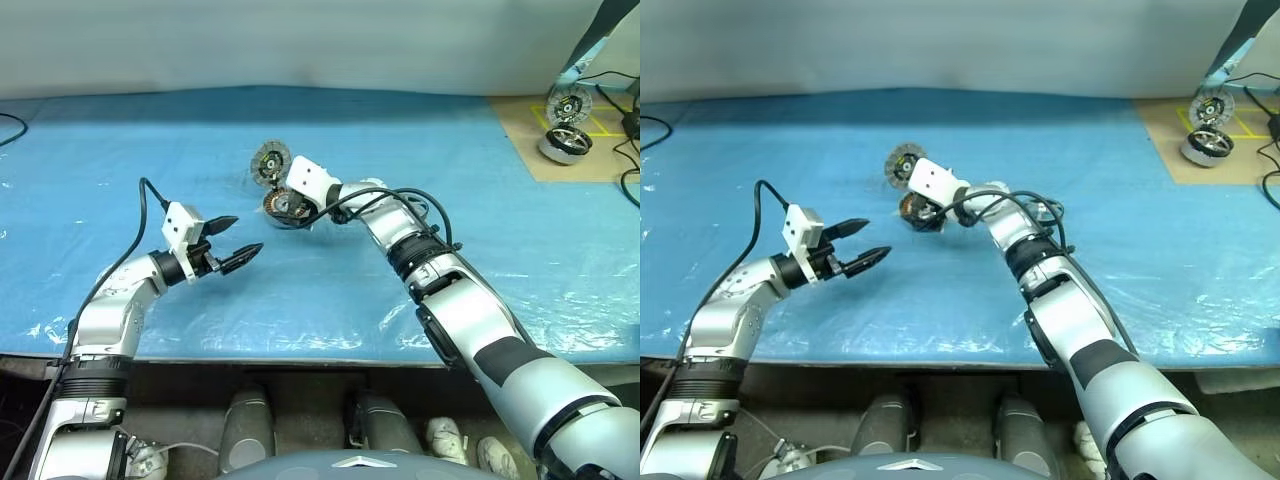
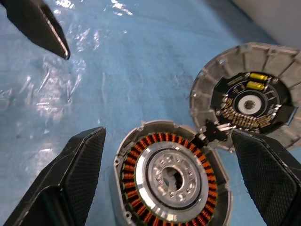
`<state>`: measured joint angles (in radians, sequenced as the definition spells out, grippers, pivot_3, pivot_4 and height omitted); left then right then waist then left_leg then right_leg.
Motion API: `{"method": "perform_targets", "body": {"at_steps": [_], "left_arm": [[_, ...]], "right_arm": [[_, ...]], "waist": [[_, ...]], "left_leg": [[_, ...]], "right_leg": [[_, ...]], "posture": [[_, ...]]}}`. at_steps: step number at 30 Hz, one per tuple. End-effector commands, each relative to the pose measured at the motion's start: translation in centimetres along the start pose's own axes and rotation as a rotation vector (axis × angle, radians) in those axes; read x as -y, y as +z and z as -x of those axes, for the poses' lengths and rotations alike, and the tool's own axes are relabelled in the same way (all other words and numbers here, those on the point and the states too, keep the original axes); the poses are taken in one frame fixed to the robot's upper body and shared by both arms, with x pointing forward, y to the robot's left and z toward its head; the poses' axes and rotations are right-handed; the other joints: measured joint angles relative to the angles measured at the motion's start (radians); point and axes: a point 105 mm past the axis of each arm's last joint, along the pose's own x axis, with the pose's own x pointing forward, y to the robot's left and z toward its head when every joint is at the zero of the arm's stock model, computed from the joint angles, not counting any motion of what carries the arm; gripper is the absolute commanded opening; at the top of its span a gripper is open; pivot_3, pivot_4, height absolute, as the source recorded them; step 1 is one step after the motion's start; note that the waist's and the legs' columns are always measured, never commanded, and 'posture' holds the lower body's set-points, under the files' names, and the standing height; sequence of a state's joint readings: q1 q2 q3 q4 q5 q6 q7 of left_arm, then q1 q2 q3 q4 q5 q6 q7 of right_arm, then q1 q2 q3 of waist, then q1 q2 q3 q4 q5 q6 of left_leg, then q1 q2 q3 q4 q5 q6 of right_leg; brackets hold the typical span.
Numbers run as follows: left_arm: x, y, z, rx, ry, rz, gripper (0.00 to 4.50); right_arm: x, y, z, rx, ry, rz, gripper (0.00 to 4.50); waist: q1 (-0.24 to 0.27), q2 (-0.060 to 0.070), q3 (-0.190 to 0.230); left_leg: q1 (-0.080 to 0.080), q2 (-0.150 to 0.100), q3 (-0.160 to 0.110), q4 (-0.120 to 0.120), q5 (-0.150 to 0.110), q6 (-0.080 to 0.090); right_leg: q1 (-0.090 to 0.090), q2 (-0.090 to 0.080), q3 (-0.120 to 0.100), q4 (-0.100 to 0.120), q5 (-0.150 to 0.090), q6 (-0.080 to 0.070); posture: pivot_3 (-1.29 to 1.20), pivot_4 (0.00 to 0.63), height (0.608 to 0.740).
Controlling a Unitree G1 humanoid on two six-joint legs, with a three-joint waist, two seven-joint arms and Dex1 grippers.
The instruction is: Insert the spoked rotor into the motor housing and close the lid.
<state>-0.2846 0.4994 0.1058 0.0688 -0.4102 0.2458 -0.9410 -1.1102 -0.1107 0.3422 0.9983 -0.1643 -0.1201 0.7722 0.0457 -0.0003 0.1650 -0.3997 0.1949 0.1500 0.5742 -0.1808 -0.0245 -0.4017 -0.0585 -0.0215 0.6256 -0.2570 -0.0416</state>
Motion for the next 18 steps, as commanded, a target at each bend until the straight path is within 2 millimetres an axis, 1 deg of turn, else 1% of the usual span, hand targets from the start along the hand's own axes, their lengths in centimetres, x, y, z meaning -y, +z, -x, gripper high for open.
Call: {"method": "perform_targets", "body": {"at_steps": [1, 3, 4, 6, 8, 10, 13, 14, 16, 18], "left_arm": [[0.0, 2.3, -1.8, 0.057, -0.037, -0.045, 4.48], [0.0, 2.4, -2.4, 0.052, -0.045, -0.06, 4.48], [0.4, 2.5, -2.8, 0.052, -0.052, -0.068, 4.48], [0.4, 3.2, -3.1, 0.08, -0.059, -0.053, 4.48], [0.5, 2.7, -3.0, 0.076, -0.056, -0.052, 4.48], [1.1, 2.2, -2.7, 0.071, -0.07, -0.032, 4.48], [1.7, 1.5, -2.3, 0.048, -0.087, -0.027, 4.48], [1.4, 1.3, -2.0, 0.045, -0.07, -0.019, 4.48], [0.8, 1.1, -1.5, 0.041, -0.036, -0.006, 4.48], [0.5, 0.8, -1.2, 0.036, -0.008, -0.005, 4.48]], "right_arm": [[0.2, -0.3, 1.0, -0.069, 0.107, 0.11, 4.48], [0.2, -0.6, 1.2, -0.078, 0.12, 0.114, 4.48], [0.4, -0.8, 1.5, -0.077, 0.121, 0.109, 4.48], [0.5, -0.7, 1.1, -0.085, 0.117, 0.095, 4.48], [0.4, -0.8, 0.6, -0.103, 0.101, 0.091, 4.48], [0.4, -0.7, 0.2, -0.106, 0.089, 0.079, 4.48], [0.1, -0.3, -0.3, -0.089, 0.082, 0.064, 4.48], [-0.2, -0.1, -0.7, -0.072, 0.081, 0.062, 4.48], [-0.9, 0.7, -1.3, -0.018, 0.09, 0.002, 4.48], [-1.1, 0.8, -1.6, -0.003, 0.081, -0.024, 4.48]], "waist": [[0.005, 0.0, 0.0], [0.002, 0.0, 0.0], [-0.001, 0.0, 0.0], [-0.007, 0.001, 0.0], [-0.01, 0.001, 0.0], [-0.01, 0.001, 0.0], [-0.005, 0.001, 0.001], [-0.003, 0.001, 0.001], [-0.003, 0.001, 0.001], [-0.003, 0.001, 0.001]], "left_leg": [[-0.002, 0.001, 0.0, 0.002, 0.0, 0.0], [-0.003, 0.003, 0.0, 0.005, 0.001, 0.001], [-0.002, 0.004, 0.001, 0.006, 0.001, 0.002], [-0.002, 0.004, 0.001, 0.006, 0.001, 0.002], [-0.002, 0.004, 0.002, 0.006, 0.001, 0.002], [-0.002, 0.005, 0.002, 0.006, 0.001, 0.002], [-0.002, 0.009, 0.002, 0.006, 0.002, 0.001], [-0.003, 0.01, 0.002, 0.006, 0.002, 0.001], [-0.003, 0.01, 0.002, 0.006, 0.002, 0.001], [-0.003, 0.01, 0.002, 0.006, 0.002, 0.001]], "right_leg": [[0.0, 0.0, -0.001, 0.001, 0.0, 0.0], [0.0, 0.0, -0.003, 0.003, 0.001, -0.002], [0.0, 0.0, -0.003, 0.003, 0.002, -0.003], [-0.001, 0.0, -0.002, 0.003, 0.002, -0.003], [-0.002, 0.001, -0.002, 0.006, 0.002, -0.004], [-0.006, 0.001, -0.001, 0.013, -0.002, -0.009], [-0.008, 0.004, -0.003, 0.015, -0.004, -0.013], [-0.008, 0.004, -0.003, 0.015, -0.004, -0.013], [-0.009, 0.004, -0.003, 0.015, -0.004, -0.013], [-0.008, 0.004, -0.003, 0.015, -0.004, -0.013]], "posture": [[0.0, 0.15, 0.74], [0.0, 0.15, 0.74], [0.0, 0.15, 0.74], [0.0, 0.15, 0.74], [0.0, 0.15, 0.74], [0.0, 0.15, 0.74], [0.0, 0.15, 0.74], [0.0, 0.15, 0.74], [0.0, 0.15, 0.74], [0.0, 0.15, 0.74]]}}
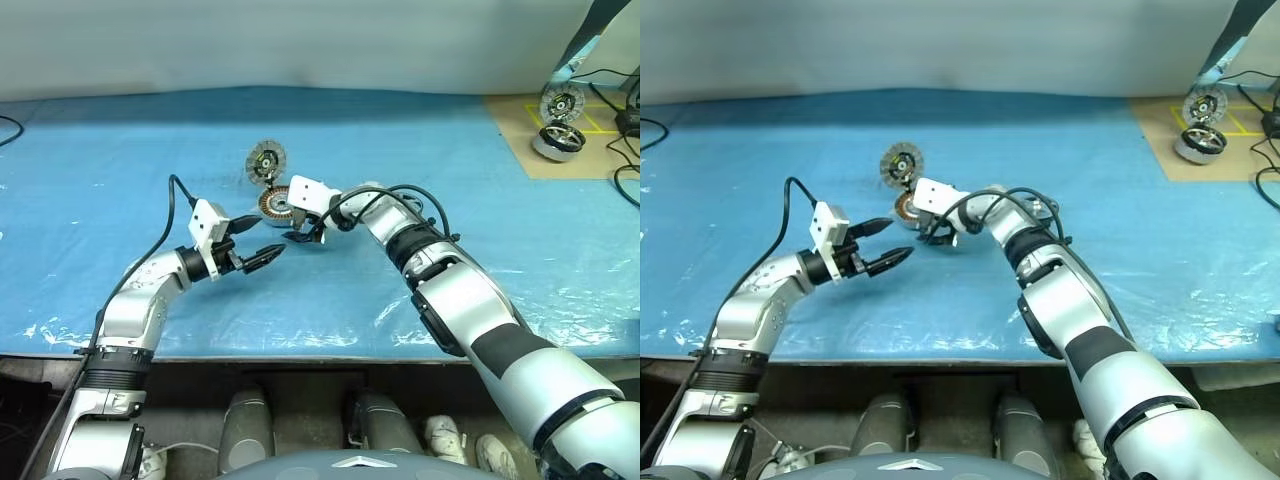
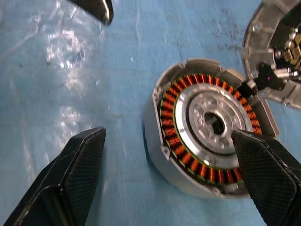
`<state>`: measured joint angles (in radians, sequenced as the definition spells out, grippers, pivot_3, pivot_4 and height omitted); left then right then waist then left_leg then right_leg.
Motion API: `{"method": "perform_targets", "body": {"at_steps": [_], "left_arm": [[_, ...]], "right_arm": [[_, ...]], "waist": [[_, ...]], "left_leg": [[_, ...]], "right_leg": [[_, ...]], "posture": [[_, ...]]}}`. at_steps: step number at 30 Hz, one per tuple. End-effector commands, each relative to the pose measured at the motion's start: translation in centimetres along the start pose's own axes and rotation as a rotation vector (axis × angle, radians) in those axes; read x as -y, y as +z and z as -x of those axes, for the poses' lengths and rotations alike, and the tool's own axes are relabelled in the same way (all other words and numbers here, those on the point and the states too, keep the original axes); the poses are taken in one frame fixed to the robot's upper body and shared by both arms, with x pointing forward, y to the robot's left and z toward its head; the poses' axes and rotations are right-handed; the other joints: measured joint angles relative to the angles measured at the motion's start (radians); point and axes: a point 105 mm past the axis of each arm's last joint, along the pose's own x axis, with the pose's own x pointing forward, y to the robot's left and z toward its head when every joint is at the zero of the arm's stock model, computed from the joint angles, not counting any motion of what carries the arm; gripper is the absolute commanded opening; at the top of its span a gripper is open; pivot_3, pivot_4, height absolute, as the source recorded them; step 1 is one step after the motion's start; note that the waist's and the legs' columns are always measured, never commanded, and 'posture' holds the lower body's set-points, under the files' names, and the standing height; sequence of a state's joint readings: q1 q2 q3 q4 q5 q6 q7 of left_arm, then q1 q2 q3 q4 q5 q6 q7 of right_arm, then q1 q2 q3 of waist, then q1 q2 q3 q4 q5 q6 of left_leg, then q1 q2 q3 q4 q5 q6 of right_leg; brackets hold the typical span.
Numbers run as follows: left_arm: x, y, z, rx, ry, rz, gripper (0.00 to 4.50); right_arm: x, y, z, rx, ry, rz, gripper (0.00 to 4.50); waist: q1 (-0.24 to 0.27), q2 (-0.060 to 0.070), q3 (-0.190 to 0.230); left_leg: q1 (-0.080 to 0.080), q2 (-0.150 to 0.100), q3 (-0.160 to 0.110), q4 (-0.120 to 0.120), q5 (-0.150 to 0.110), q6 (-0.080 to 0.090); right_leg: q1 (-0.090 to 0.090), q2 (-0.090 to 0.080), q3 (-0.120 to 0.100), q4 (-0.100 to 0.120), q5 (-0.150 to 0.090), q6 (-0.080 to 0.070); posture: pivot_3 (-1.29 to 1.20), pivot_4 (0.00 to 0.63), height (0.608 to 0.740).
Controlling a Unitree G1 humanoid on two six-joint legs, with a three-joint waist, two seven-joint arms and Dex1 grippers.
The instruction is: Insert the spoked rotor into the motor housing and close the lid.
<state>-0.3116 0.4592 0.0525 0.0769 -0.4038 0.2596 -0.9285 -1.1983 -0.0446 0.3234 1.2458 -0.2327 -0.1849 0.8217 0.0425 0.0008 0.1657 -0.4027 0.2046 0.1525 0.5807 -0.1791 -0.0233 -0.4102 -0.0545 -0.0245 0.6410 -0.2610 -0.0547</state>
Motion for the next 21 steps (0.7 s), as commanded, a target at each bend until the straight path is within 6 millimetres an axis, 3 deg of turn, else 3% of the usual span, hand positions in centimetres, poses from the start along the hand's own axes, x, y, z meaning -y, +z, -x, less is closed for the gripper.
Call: {"method": "perform_targets", "body": {"at_steps": [1, 5, 13, 20, 21], "left_arm": [[-0.8, 1.0, 0.9, 0.032, 0.055, -0.031, 4.48], [-0.3, 0.4, 1.4, 0.017, 0.057, -0.029, 4.48], [0.4, -0.5, 1.0, -0.007, 0.059, -0.041, 4.48], [0.5, -0.9, 1.0, 0.001, 0.068, -0.031, 4.48], [0.4, -1.1, 1.0, -0.003, 0.073, -0.031, 4.5]], "right_arm": [[0.7, 2.0, -0.3, 0.071, -0.05, -0.008, 4.48], [0.7, 1.3, -0.8, 0.037, -0.091, -0.042, 4.48], [0.3, -2.2, -1.2, -0.132, -0.175, -0.089, 4.48], [-1.1, -2.2, -1.9, -0.158, -0.087, -0.038, 4.48], [-1.7, -2.3, -1.9, -0.163, -0.04, -0.017, 4.11]], "waist": [[0.0, 0.0, 0.0], [0.001, 0.0, 0.0], [0.002, 0.0, 0.0], [0.002, 0.0, 0.0], [0.001, 0.0, 0.0]], "left_leg": [[0.0, 0.0, 0.0, 0.0, 0.0, 0.0], [0.0, 0.0, 0.0, 0.0, 0.0, -0.001], [0.002, 0.0, 0.0, 0.0, -0.001, -0.003], [0.007, 0.0, 0.001, -0.001, -0.001, -0.006], [0.007, 0.0, 0.001, -0.001, -0.001, -0.006]], "right_leg": [[0.0, 0.0, 0.0, 0.0, 0.0, 0.0], [0.001, 0.0, 0.0, 0.0, 0.0, 0.0], [0.002, 0.0, 0.0, 0.0, 0.0, 0.0], [0.006, -0.001, 0.001, 0.0, 0.0, 0.0], [0.006, -0.001, 0.001, 0.0, 0.0, 0.0]], "posture": [[0.0, 0.15, 0.74], [0.0, 0.15, 0.74], [0.0, 0.15, 0.74], [0.0, 0.15, 0.74], [0.0, 0.15, 0.74]]}}
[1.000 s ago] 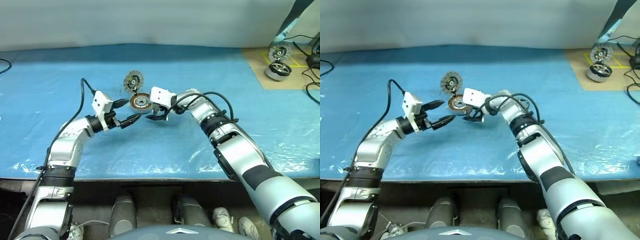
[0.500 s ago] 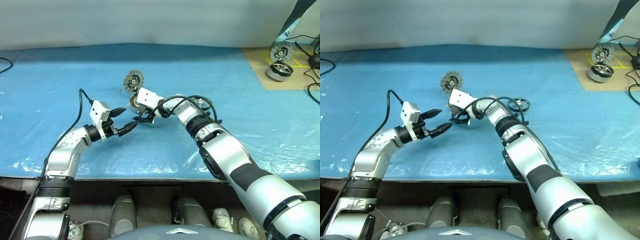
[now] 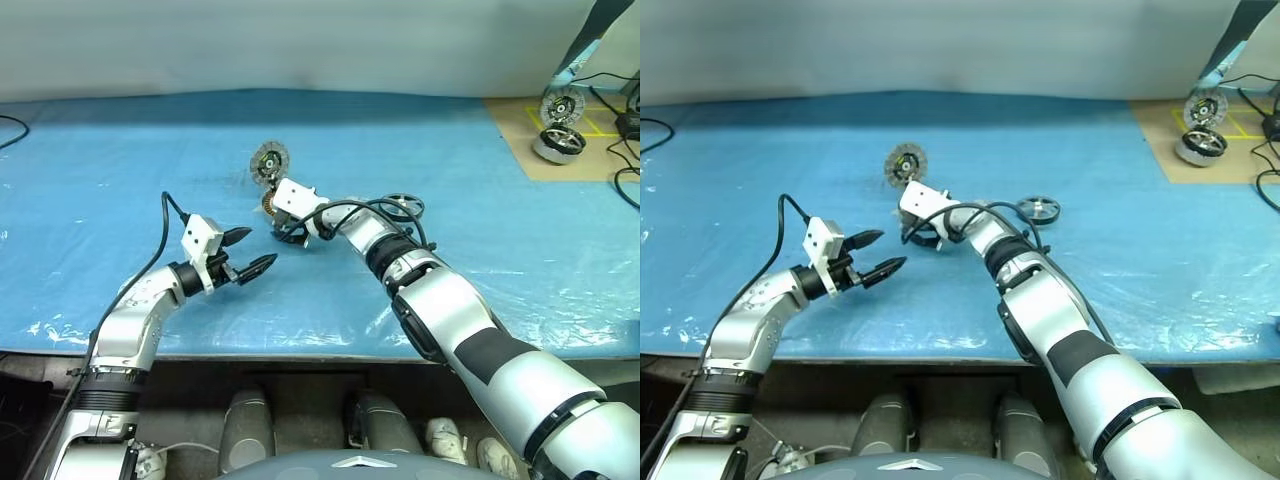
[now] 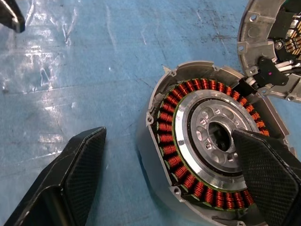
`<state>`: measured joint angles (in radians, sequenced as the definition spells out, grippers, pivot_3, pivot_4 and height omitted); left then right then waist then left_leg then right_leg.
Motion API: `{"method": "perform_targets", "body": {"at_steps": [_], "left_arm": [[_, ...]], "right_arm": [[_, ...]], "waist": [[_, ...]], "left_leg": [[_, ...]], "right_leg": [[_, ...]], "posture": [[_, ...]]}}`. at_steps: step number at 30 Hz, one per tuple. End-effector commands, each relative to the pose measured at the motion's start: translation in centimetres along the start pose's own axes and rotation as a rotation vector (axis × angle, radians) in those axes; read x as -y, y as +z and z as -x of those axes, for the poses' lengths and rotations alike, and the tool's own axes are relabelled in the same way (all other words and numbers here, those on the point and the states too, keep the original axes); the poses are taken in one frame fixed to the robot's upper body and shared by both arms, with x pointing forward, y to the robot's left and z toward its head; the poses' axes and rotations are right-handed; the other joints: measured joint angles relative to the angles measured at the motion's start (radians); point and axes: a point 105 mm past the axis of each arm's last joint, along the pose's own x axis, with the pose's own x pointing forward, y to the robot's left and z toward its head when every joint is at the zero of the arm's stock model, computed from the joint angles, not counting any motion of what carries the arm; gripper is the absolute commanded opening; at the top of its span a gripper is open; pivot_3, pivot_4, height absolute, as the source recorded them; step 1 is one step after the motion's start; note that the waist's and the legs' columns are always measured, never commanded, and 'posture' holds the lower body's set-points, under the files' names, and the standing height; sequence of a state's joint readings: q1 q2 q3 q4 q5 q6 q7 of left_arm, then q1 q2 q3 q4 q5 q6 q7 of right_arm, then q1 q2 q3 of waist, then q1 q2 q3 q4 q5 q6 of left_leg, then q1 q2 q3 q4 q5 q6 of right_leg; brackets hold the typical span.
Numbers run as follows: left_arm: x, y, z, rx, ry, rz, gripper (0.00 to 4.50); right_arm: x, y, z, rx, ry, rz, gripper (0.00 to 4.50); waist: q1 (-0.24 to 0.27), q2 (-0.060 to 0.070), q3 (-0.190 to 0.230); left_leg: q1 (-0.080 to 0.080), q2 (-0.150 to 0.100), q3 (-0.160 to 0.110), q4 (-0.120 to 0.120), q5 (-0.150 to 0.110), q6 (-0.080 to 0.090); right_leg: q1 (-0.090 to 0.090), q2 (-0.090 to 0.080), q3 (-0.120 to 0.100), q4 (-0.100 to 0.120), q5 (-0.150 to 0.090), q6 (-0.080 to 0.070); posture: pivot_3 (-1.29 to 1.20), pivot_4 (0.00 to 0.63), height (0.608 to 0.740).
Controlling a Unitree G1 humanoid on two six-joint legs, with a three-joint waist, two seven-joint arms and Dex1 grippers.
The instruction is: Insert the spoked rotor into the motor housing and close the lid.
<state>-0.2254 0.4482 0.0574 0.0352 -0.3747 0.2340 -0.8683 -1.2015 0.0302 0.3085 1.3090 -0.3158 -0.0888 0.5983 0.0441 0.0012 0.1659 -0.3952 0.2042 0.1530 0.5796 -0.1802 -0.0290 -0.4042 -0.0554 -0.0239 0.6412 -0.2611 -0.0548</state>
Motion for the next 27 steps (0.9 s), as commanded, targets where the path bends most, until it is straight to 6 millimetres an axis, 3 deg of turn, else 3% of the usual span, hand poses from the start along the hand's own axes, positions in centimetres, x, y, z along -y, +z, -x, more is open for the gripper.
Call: {"method": "perform_targets", "body": {"at_steps": [1, 5, 9, 15, 22, 27], "left_arm": [[0.0, 0.4, -0.1, 0.024, 0.004, -0.032, 4.5], [0.3, 0.4, -0.8, 0.05, 0.012, -0.015, 4.5], [0.8, 0.3, -1.4, 0.064, 0.012, -0.008, 4.5], [-0.1, 0.7, -1.6, 0.058, 0.003, -0.03, 4.5], [0.6, 0.5, -2.7, 0.056, -0.05, -0.024, 4.5], [1.3, 0.0, -3.4, 0.054, -0.09, 0.002, 4.5]], "right_arm": [[-1.9, -1.4, 0.0, -0.063, 0.142, 0.072, 3.91], [-1.7, -3.3, 0.5, -0.16, 0.149, 0.176, 2.64], [-1.4, -4.1, 1.0, -0.198, 0.171, 0.179, 2.64], [-1.8, -4.9, 2.9, -0.111, 0.285, 0.1, 2.64], [-4.1, -9.8, 8.9, -0.155, 0.323, -0.008, 2.64], [-6.2, -10.5, 12.0, -0.205, 0.31, -0.101, 2.64]], "waist": [[-0.001, 0.0, 0.0], [0.0, 0.0, 0.0], [0.001, 0.001, 0.0], [0.009, 0.001, 0.0], [0.045, 0.0, -0.001], [0.053, -0.001, -0.001]], "left_leg": [[0.001, 0.0, 0.0, 0.0, 0.0, 0.0], [0.002, 0.0, 0.0, -0.001, 0.0, 0.0], [0.004, 0.0, 0.001, -0.002, 0.0, 0.0], [0.004, 0.0, 0.001, -0.002, -0.001, 0.002], [0.008, -0.002, 0.001, -0.003, -0.001, 0.003], [0.026, -0.002, -0.001, -0.016, -0.002, 0.003]], "right_leg": [[0.0, 0.0, 0.0, 0.0, 0.0, 0.0], [0.002, 0.0, 0.001, -0.001, 0.0, 0.0], [0.003, 0.0, 0.001, -0.001, 0.0, 0.0], [0.004, 0.0, 0.001, -0.001, 0.0, 0.0], [0.011, -0.001, 0.001, -0.005, 0.0, 0.002], [0.028, -0.001, 0.002, -0.02, -0.001, 0.004]], "posture": [[0.0, 0.15, 0.74], [0.0, 0.15, 0.74], [0.0, 0.15, 0.74], [0.0, 0.15, 0.74], [0.0, 0.15, 0.74], [0.0, 0.15, 0.74]]}}
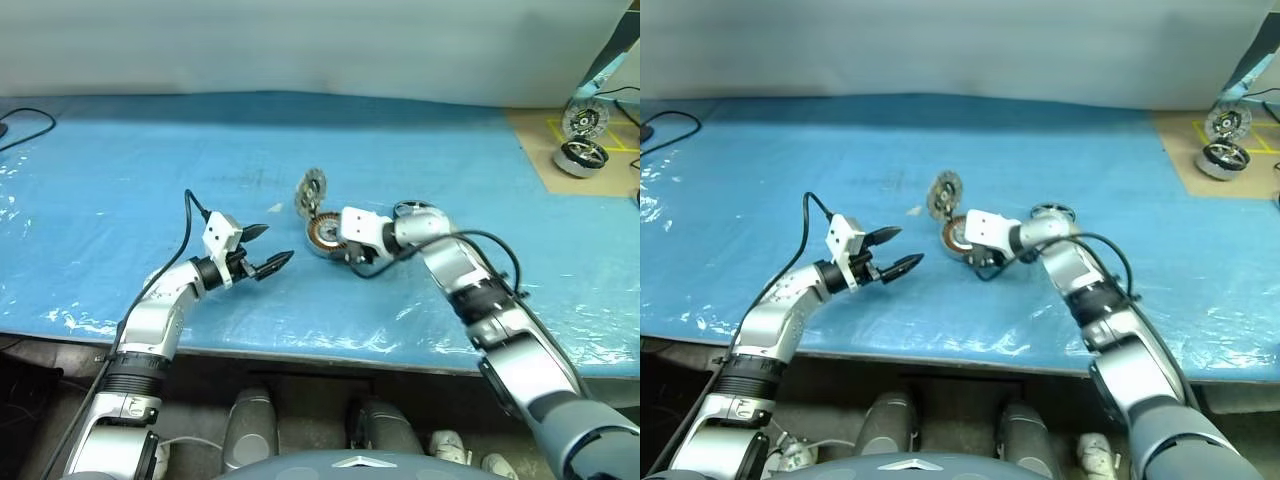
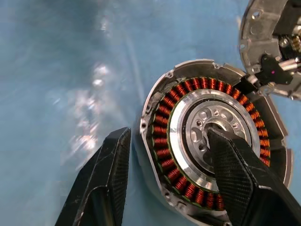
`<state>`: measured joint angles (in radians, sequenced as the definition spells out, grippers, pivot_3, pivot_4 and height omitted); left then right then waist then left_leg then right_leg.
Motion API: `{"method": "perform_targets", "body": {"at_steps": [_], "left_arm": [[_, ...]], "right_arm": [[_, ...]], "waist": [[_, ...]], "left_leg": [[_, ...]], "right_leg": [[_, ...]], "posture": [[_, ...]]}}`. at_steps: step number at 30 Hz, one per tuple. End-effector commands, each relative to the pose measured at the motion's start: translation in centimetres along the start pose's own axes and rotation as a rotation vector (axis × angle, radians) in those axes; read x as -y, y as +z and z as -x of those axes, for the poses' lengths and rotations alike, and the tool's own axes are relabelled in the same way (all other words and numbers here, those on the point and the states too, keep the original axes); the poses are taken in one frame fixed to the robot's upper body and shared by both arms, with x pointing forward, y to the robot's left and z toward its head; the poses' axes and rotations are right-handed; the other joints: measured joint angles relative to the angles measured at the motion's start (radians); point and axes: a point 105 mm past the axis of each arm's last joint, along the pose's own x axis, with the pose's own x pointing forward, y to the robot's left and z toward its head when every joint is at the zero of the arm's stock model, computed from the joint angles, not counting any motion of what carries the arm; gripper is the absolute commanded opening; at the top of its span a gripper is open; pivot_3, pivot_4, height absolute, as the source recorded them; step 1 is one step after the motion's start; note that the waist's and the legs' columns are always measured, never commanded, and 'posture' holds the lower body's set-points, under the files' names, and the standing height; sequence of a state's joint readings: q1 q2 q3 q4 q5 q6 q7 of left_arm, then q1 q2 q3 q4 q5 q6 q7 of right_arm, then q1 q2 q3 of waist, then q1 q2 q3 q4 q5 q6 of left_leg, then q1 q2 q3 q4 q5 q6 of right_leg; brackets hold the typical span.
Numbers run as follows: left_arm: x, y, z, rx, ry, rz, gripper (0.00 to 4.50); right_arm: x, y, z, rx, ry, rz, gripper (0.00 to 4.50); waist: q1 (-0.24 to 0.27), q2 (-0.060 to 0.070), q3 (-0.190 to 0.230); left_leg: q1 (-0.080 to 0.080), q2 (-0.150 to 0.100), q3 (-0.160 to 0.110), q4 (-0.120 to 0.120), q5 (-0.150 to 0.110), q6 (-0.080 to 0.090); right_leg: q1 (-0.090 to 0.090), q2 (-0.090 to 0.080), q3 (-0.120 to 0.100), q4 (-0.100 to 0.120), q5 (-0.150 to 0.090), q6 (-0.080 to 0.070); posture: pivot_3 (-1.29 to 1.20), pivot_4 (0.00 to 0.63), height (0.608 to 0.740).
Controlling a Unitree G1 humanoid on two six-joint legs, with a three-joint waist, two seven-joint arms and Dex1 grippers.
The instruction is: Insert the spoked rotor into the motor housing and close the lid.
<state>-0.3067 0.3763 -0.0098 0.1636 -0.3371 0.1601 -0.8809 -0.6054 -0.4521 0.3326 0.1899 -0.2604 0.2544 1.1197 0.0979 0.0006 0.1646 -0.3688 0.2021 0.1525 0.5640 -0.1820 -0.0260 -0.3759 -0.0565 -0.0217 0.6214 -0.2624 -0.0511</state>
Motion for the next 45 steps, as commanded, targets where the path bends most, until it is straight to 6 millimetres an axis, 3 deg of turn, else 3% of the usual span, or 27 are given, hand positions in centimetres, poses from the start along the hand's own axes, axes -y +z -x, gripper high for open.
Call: {"method": "perform_targets", "body": {"at_steps": [1, 7, 11, 13, 18, 23, 25, 30, 32, 36, 41, 45], "left_arm": [[0.5, 0.7, -0.9, 0.035, -0.038, -0.006, 4.5], [0.7, 0.6, -1.8, 0.037, -0.073, -0.002, 4.5], [0.5, 0.7, -2.1, 0.036, -0.08, -0.006, 4.5], [0.4, 0.8, -2.1, 0.04, -0.08, -0.007, 4.5], [0.7, 0.6, -2.0, 0.041, -0.082, -0.008, 4.5], [0.8, 0.5, -1.7, 0.048, -0.069, -0.003, 4.5], [0.8, 0.3, -1.5, 0.046, -0.065, -0.001, 4.5], [0.6, 0.3, -1.5, 0.051, -0.047, -0.001, 4.5], [0.6, 0.3, -1.6, 0.054, -0.045, -0.001, 4.5], [0.6, 0.3, -1.6, 0.056, -0.049, -0.001, 4.5], [0.6, 0.2, -1.6, 0.053, -0.053, -0.001, 4.5], [0.8, 0.1, -1.7, 0.051, -0.06, 0.003, 4.5]], "right_arm": [[-3.4, -3.0, 0.2, -0.117, 0.082, -0.179, 2.64], [-3.4, -1.6, 0.2, -0.111, 0.051, -0.266, 2.64], [-2.7, -0.5, -0.9, -0.12, 0.039, -0.308, 2.64], [-2.4, 0.5, -1.5, -0.096, 0.062, -0.445, 2.64], [-2.0, 1.4, -2.4, -0.119, 0.065, -0.497, 2.64], [-0.6, 4.9, -0.6, 0.038, 0.15, -0.584, 2.64], [-0.4, 5.4, 0.5, 0.089, 0.182, -0.604, 2.64], [-1.7, 3.4, 1.0, 0.029, 0.207, -0.541, 2.64], [-2.3, 3.7, 1.0, 0.051, 0.226, -0.509, 2.64], [-1.1, 4.7, 1.3, 0.138, 0.182, -0.47, 2.64], [-0.3, 5.5, 2.2, 0.172, 0.175, -0.41, 3.83], [-0.3, 6.6, 3.7, 0.227, 0.215, -0.358, 3.83]], "waist": [[-0.001, 0.0, 0.0], [-0.002, 0.0, 0.0], [-0.013, -0.001, -0.001], [-0.026, -0.001, -0.001], [-0.037, -0.001, -0.001], [-0.04, -0.001, 0.0], [-0.036, 0.0, 0.0], [-0.024, 0.0, 0.0], [-0.02, 0.0, 0.0], [-0.023, 0.0, 0.0], [-0.027, 0.0, 0.0], [-0.026, 0.0, 0.0]], "left_leg": [[0.005, 0.0, 0.0, -0.002, 0.0, 0.0], [0.008, -0.001, 0.0, -0.008, 0.0, -0.001], [0.006, -0.002, 0.0, -0.013, 0.002, -0.003], [0.005, -0.001, 0.0, -0.013, 0.002, -0.004], [0.008, 0.0, 0.0, -0.015, 0.003, -0.006], [0.009, 0.0, 0.0, -0.016, 0.003, -0.006], [0.004, 0.0, 0.0, -0.017, 0.004, -0.006], [-0.006, -0.001, 0.0, -0.017, 0.005, -0.005], [-0.008, 0.0, 0.0, -0.017, 0.005, -0.005], [-0.008, 0.0, -0.001, -0.016, 0.003, -0.008], [-0.007, 0.0, -0.001, -0.012, 0.003, -0.008], [-0.008, -0.001, -0.001, -0.01, 0.003, -0.008]], "right_leg": [[0.005, 0.0, 0.001, -0.002, 0.0, 0.001], [0.006, -0.001, 0.003, -0.009, -0.001, 0.002], [0.004, 0.0, 0.003, -0.013, -0.001, 0.002], [0.003, 0.001, 0.002, -0.012, -0.001, 0.002], [0.004, 0.001, 0.002, -0.012, -0.001, 0.002], [0.004, 0.001, 0.003, -0.012, -0.001, 0.002], [0.0, 0.001, 0.003, -0.013, -0.001, 0.002], [-0.009, 0.002, 0.0, -0.011, 0.002, 0.006], [-0.009, 0.003, -0.001, -0.011, 0.002, 0.006], [-0.009, 0.002, -0.001, -0.011, 0.003, 0.007], [-0.01, 0.002, 0.0, -0.005, 0.002, 0.006], [-0.01, 0.002, 0.0, -0.004, 0.002, 0.006]], "posture": [[0.0, 0.15, 0.74], [0.0, 0.15, 0.74], [0.0, 0.15, 0.74], [0.0, 0.15, 0.74], [0.0, 0.15, 0.74], [0.0, 0.15, 0.74], [0.0, 0.15, 0.74], [0.0, 0.15, 0.74], [0.0, 0.15, 0.74], [0.0, 0.15, 0.74], [0.0, 0.15, 0.74], [0.0, 0.15, 0.74]]}}
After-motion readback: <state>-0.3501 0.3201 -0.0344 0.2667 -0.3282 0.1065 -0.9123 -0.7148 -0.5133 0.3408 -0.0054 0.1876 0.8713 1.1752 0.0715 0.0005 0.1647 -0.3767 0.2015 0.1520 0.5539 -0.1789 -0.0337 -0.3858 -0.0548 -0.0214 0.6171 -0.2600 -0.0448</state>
